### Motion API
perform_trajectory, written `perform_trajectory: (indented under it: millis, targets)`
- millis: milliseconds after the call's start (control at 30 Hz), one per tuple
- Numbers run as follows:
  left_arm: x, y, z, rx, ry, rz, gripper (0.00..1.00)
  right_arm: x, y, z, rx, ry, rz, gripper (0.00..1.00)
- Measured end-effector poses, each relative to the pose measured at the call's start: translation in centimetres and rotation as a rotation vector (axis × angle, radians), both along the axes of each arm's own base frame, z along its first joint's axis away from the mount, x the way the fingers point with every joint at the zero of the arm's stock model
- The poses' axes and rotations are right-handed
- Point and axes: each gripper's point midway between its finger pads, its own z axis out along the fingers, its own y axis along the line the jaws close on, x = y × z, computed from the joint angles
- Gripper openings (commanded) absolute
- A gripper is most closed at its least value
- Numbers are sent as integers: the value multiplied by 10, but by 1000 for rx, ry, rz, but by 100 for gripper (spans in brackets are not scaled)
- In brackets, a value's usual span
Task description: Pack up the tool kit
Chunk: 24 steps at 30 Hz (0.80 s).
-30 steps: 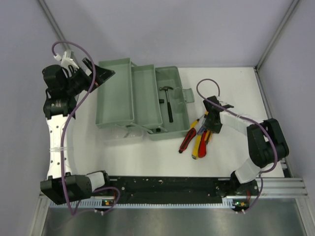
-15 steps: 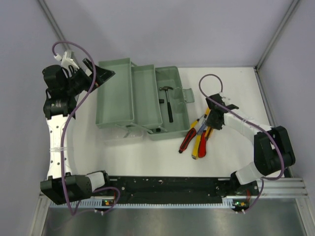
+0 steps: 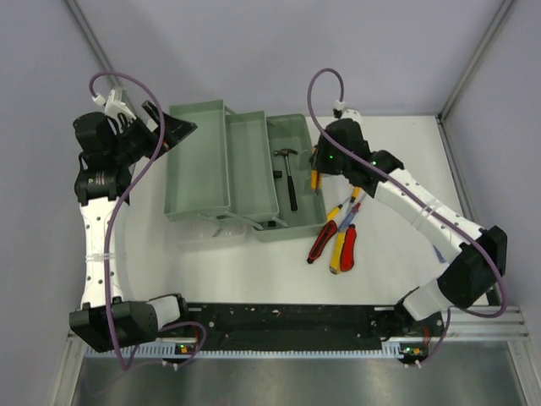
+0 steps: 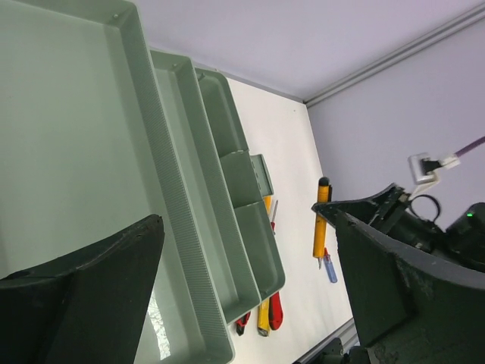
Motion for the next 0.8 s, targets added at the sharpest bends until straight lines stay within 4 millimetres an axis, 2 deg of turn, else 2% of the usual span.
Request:
perform_trajectory:
  millis: [67,133,200,267,367,533,600,700,800]
  targets:
    - [0,0,0,-1,0,1,97,5,34,30,58,-66,67,18]
    - [0,0,0,-2,4,-1,97,13,65,47,98,-101,117,18]
    - [-2,0,-1,-3,9,0,97,18,95,50,125,-109,157,17]
    - [-5,-1,-1,-3,10,-1,97,22,126,40,138,-96,200,18]
    - [-12,-3,1,-3,11,-1,96,21,163,10,127,-48,254,18]
    - [-23,-6,7,7,-5,-4,96,18,209,-36,117,33,321,19]
    - [-26,-6,8,16,-14,-3,96,19,222,-47,126,55,331,21]
    - [-27,-6,7,24,-11,-2,96,16,231,-59,143,94,334,30]
    - [-27,-5,3,28,4,3,96,15,240,-63,177,121,336,41]
